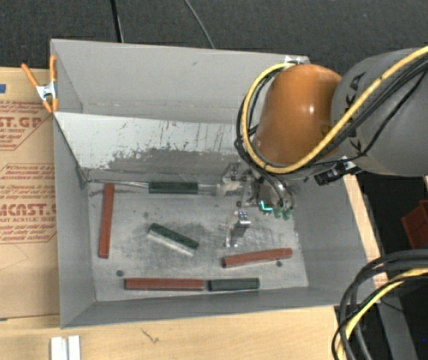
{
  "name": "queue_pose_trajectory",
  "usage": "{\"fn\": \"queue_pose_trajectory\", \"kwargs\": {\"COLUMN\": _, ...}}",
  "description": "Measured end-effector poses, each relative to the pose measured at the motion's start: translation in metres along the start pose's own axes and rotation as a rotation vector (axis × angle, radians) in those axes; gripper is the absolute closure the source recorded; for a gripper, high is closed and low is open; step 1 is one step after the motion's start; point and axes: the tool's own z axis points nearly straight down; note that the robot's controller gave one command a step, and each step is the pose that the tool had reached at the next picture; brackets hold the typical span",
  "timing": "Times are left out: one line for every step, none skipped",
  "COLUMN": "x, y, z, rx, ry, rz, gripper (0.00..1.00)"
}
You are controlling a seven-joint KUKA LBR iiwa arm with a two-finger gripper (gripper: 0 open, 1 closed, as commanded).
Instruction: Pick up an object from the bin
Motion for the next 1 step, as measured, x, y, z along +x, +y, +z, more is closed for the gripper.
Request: {"fn": "queue_pose_trajectory", "kwargs": {"x": -0.0017, "y": -0.0001, "z": -0.0044, "rx": 0.000, "ry": -0.008, "rz": 0.001, "gripper": 0.00}}
